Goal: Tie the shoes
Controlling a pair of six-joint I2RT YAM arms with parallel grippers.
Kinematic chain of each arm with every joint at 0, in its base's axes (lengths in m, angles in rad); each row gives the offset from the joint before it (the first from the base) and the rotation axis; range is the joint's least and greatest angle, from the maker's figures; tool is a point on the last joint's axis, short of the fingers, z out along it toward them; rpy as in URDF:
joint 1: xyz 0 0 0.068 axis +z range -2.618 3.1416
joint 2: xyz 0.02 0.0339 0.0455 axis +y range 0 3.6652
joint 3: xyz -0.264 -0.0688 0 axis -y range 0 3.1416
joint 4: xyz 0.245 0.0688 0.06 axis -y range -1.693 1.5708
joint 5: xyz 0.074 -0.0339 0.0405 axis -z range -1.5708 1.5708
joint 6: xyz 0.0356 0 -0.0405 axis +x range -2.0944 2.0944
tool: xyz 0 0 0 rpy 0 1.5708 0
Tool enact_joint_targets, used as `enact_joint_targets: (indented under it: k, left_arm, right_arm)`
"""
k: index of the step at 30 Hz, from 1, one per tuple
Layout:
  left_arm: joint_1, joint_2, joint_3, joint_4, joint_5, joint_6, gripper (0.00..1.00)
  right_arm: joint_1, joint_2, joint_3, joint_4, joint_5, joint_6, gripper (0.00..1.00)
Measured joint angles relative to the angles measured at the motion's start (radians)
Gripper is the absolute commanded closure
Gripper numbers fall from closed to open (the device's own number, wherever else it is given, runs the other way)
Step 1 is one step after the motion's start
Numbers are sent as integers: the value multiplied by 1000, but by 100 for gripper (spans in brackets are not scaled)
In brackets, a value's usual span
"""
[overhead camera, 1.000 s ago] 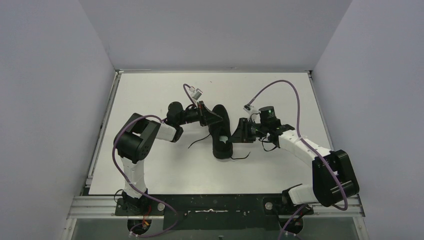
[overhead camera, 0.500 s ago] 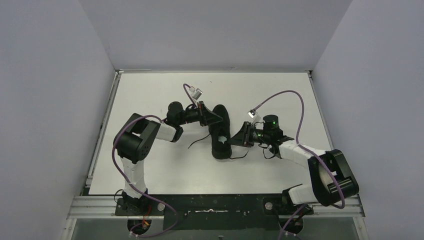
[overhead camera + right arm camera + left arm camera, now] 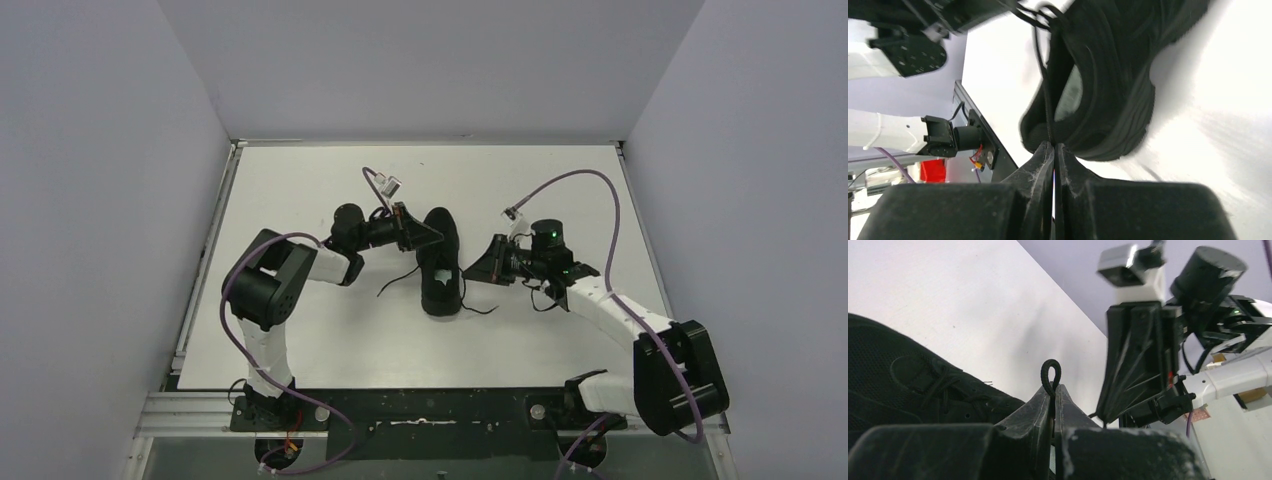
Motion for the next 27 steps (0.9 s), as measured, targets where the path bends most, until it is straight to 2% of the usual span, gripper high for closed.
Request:
enact_joint_targets:
  k: [3,6,14,21,27]
  left_arm:
    - [5,-2,-20,11,-29,-33,100]
    - [9,-2,-47,48,-61,-83,100]
    - [10,-2,-115,103,-142,-145,100]
    - [10,-2,-140,102,-175,-147,100]
    - [13,-2,-140,85,-171,-118,91]
  right_arm:
    - [-1,-30,92,-79,26,-55,100]
    - [-1,-17,150,-84,35,-68,100]
    - [10,172,284,-89,53,-88,100]
    - [38,217,301,-105,51,-109,100]
    - [45,236,317,-127,51,-134,100]
